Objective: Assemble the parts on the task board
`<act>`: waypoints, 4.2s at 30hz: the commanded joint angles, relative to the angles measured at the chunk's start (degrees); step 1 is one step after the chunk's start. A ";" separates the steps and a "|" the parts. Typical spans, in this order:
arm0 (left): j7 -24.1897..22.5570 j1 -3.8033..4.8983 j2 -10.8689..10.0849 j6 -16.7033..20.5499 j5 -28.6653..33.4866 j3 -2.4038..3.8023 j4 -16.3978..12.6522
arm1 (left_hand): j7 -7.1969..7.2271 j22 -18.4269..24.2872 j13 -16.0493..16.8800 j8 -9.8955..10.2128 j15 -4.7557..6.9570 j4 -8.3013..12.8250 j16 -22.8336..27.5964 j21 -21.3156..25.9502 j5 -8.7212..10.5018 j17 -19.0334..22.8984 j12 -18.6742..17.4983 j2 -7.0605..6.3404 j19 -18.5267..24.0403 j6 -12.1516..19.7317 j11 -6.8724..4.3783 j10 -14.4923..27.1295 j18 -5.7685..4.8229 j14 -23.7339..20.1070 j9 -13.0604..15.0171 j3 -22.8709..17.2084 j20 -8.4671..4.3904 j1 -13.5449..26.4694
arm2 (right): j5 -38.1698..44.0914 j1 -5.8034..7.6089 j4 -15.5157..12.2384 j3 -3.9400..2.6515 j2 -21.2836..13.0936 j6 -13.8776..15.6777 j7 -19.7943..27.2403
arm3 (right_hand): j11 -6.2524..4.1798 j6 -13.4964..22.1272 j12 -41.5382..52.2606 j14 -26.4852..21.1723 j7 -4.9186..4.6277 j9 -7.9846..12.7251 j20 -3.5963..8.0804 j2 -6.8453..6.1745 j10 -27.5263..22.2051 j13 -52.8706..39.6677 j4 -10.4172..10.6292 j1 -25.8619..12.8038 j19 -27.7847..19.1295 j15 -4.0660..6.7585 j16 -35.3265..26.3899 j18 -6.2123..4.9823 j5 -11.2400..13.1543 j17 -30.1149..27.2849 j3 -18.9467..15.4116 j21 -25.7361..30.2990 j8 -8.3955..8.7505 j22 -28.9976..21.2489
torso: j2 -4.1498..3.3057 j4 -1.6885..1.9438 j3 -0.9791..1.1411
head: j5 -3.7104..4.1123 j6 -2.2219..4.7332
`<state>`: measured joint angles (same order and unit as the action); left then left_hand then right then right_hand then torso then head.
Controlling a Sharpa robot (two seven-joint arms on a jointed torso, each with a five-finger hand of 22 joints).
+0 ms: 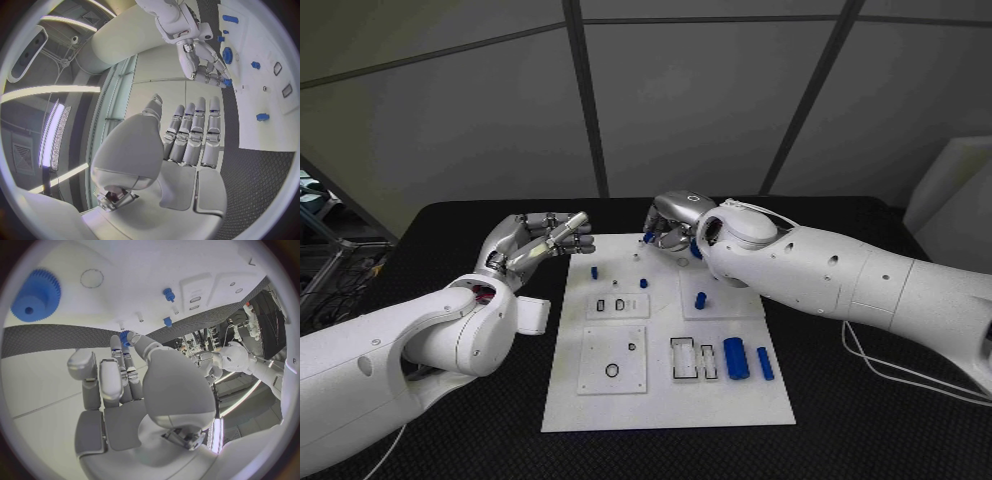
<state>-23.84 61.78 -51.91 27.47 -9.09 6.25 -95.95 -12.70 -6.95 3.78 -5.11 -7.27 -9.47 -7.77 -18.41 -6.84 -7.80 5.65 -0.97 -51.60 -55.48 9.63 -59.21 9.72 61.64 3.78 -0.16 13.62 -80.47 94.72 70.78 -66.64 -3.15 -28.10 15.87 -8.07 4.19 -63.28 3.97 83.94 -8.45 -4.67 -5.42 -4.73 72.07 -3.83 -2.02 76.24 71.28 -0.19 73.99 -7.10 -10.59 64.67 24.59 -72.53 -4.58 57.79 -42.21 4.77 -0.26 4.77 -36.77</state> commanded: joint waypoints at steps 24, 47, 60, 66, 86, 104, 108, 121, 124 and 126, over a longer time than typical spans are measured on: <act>0.21 0.28 0.43 -1.11 -0.29 0.05 0.39 | -0.28 0.05 0.04 0.35 -0.19 0.35 0.20 -0.14 0.29 -0.13 -0.29 0.22 -0.41 0.08 0.39 0.12 0.72 -0.11 -0.07 0.17 0.01 -0.63 | 0.90 0.16 7.79 0.00 5.60 -2.99 -0.54 | 0.35 0.03 -0.40 2.56 -0.30 -0.05 -0.10 -0.10 -0.29 0.06 0.25 0.29 0.31 0.12 0.46 0.90 0.37 0.24 0.56 -0.30 0.53 0.02 | -0.13 -0.15 0.07 | -0.48 -0.51; 0.90 0.35 0.64 -1.72 -0.28 0.05 0.43 | -0.46 0.09 0.04 0.56 -0.25 0.27 0.30 -0.13 0.33 -0.29 -0.44 0.20 -0.45 0.22 0.52 0.28 0.71 -0.07 -0.07 0.54 0.04 -0.28 | 0.90 0.15 10.82 0.03 8.07 -5.12 -1.98 | 1.00 1.73 -0.51 2.45 -0.98 0.30 -0.54 -1.14 -2.14 0.16 1.16 -0.65 0.03 -0.44 1.19 0.91 0.62 0.68 0.73 -0.62 1.06 0.30 | -0.19 -0.08 0.04 | -0.60 -0.56; 1.14 0.38 0.58 -1.87 -0.28 0.05 0.51 | -0.50 0.10 0.04 0.60 -0.28 0.24 0.34 -0.11 0.33 -0.32 -0.48 0.21 -0.44 0.26 0.55 0.32 0.71 -0.10 -0.07 0.62 0.06 -0.19 | 0.90 0.14 8.88 0.04 7.11 -1.26 -2.60 | 2.25 12.72 -0.12 1.67 -1.73 1.01 -1.81 -3.33 -10.10 0.17 2.03 -1.14 -1.92 -1.48 0.93 0.36 2.03 -0.85 -1.54 0.55 1.14 -2.00 | -0.17 -0.27 0.18 | -0.80 -0.45; 1.19 0.38 0.39 -1.93 -0.28 0.05 0.55 | -0.52 0.11 0.04 0.65 -0.30 0.22 0.40 -0.09 0.33 -0.34 -0.51 0.19 -0.42 0.30 0.58 0.37 0.70 -0.14 -0.07 0.71 0.07 -0.12 | 0.64 0.13 3.67 0.00 3.03 1.83 -3.13 | 2.27 11.97 0.34 1.64 -1.72 0.76 -1.86 -3.41 -9.61 0.05 2.18 -1.05 -1.80 -1.47 1.01 0.39 1.68 -0.93 -2.21 0.42 0.74 -1.82 | -0.07 -0.41 0.20 | -0.84 -0.26; 1.27 0.31 0.43 -2.46 -0.27 0.02 0.86 | -0.53 0.13 0.04 0.70 -0.32 0.22 0.45 -0.07 0.34 -0.38 -0.55 0.16 -0.41 0.34 0.60 0.41 0.69 -0.17 -0.07 0.81 0.09 -0.06 | -15.54 0.66 -9.59 -2.88 -15.28 -5.51 -4.62 | -1.04 11.64 44.43 3.54 0.55 0.32 0.51 -3.82 5.04 -41.50 8.49 2.10 4.11 1.77 8.83 2.15 -3.70 10.62 -16.00 -4.72 -2.08 7.23 | 0.38 -1.87 0.64 | -0.56 1.02; 1.34 0.27 0.81 -2.57 -0.27 0.02 1.15 | -0.53 0.13 0.04 0.70 -0.32 0.22 0.45 -0.07 0.34 -0.38 -0.55 0.16 -0.41 0.34 0.60 0.41 0.69 -0.17 -0.07 0.81 0.09 -0.06 | -13.15 0.64 -3.17 -2.93 -11.22 -11.83 -5.07 | -0.59 15.01 66.39 3.97 -0.33 0.58 -0.25 -3.89 7.78 -65.73 13.04 5.82 5.00 0.80 11.07 2.44 -3.31 14.40 -19.47 -5.94 -4.09 9.50 | 0.29 -1.69 0.48 | -0.35 0.69; 1.35 0.26 0.89 -2.57 -0.27 0.02 1.17 | -0.53 0.13 0.04 0.70 -0.32 0.22 0.45 -0.07 0.34 -0.38 -0.55 0.16 -0.41 0.34 0.60 0.41 0.69 -0.17 -0.07 0.81 0.09 -0.06 | -12.80 0.64 -1.99 -2.93 -10.37 -12.62 -5.08 | -0.59 15.21 66.96 3.98 -0.31 0.60 -0.26 -3.88 7.93 -66.36 13.15 5.97 4.99 0.79 11.12 2.45 -3.23 14.50 -19.54 -5.96 -4.11 9.54 | 0.33 -1.74 0.47 | -0.29 0.63; 1.33 0.24 1.17 -2.41 -0.27 0.02 1.34 | -0.53 0.13 0.04 0.70 -0.32 0.22 0.45 -0.07 0.34 -0.38 -0.55 0.16 -0.41 0.34 0.60 0.41 0.69 -0.17 -0.07 0.81 0.09 -0.06 | -12.60 0.63 -0.41 -2.91 -9.05 -14.39 -5.08 | -0.61 15.02 67.58 4.00 -0.28 0.51 -0.27 -3.48 7.92 -67.11 13.35 6.31 4.99 0.79 11.23 2.46 -3.67 14.70 -19.48 -5.99 -4.49 9.64 | 0.29 -1.70 0.50 | -0.39 0.41; 1.35 0.23 1.20 -2.40 -0.27 0.02 1.36 | -0.53 0.13 0.04 0.70 -0.32 0.22 0.45 -0.07 0.34 -0.38 -0.55 0.16 -0.41 0.34 0.60 0.41 0.69 -0.17 -0.07 0.81 0.09 -0.06 | -12.59 0.62 -0.12 -2.91 -8.81 -15.14 -5.16 | -0.60 14.96 67.74 4.02 -0.28 0.49 -0.27 -3.36 7.95 -67.30 13.35 6.40 4.96 0.79 11.28 2.45 -3.74 14.81 -19.43 -5.98 -4.58 9.62 | 0.34 -1.71 0.51 | -0.45 0.29; 1.36 0.23 1.22 -2.41 -0.27 0.02 1.38 | -0.52 0.15 0.05 0.75 -0.34 0.25 0.50 -0.05 0.32 -0.44 -0.59 0.15 -0.40 0.36 0.61 0.45 0.70 -0.18 -0.06 0.94 0.10 -0.01 | -12.59 0.62 0.07 -2.90 -8.67 -15.84 -5.26 | -0.60 14.92 67.77 4.03 -0.28 0.49 -0.27 -3.28 7.94 -67.34 13.36 6.42 4.95 0.79 11.30 2.45 -3.76 14.84 -19.41 -5.98 -4.63 9.62 | 0.34 -1.71 0.51 | -0.44 0.27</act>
<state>-22.29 61.95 -50.78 25.59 -9.09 6.23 -94.55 -12.90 -6.87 3.78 -4.66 -7.27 -9.15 -7.54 -18.41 -6.84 -8.18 5.42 -0.74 -51.59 -55.28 9.86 -58.98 9.71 61.64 3.79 0.47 13.62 -80.69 81.72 71.30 -66.68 -6.02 -36.88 2.18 -13.12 3.58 -48.48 71.58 84.04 -8.82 -4.14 -5.63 -8.02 79.64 -71.07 11.04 82.29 76.20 1.12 85.08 -5.32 -13.98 74.93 5.08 -78.31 -8.93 67.35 -41.87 3.07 0.24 4.35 -36.46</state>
